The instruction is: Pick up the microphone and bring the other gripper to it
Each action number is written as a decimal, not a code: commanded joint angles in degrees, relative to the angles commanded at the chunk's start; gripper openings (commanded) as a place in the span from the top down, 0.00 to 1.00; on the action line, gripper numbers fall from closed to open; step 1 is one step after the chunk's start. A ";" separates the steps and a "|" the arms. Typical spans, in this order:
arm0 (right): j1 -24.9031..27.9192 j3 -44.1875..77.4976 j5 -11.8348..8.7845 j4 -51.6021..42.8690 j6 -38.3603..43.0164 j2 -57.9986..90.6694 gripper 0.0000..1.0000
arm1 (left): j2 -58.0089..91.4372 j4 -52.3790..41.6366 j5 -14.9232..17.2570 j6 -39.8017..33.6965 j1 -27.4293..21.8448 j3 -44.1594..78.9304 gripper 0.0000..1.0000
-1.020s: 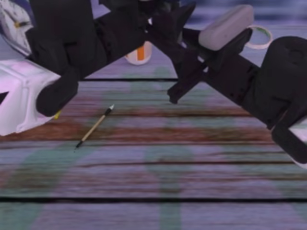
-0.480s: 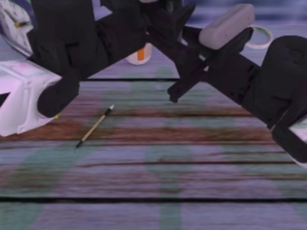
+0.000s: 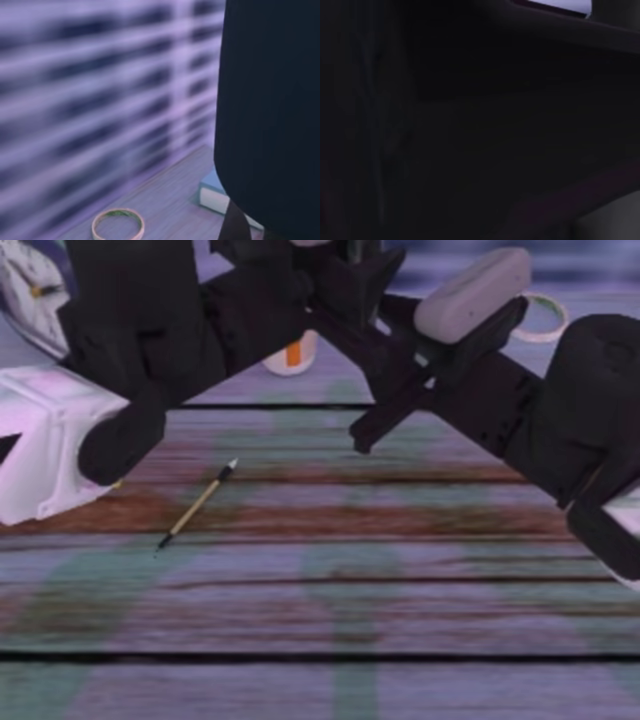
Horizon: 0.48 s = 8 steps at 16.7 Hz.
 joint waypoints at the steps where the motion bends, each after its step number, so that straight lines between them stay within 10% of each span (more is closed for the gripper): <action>1: 0.00 0.00 0.00 0.00 0.00 0.00 0.55 | 0.00 0.00 0.00 0.00 0.00 0.00 1.00; 8: 0.00 0.00 0.00 0.00 0.00 0.00 0.02 | 0.00 0.00 0.00 0.00 0.00 0.00 1.00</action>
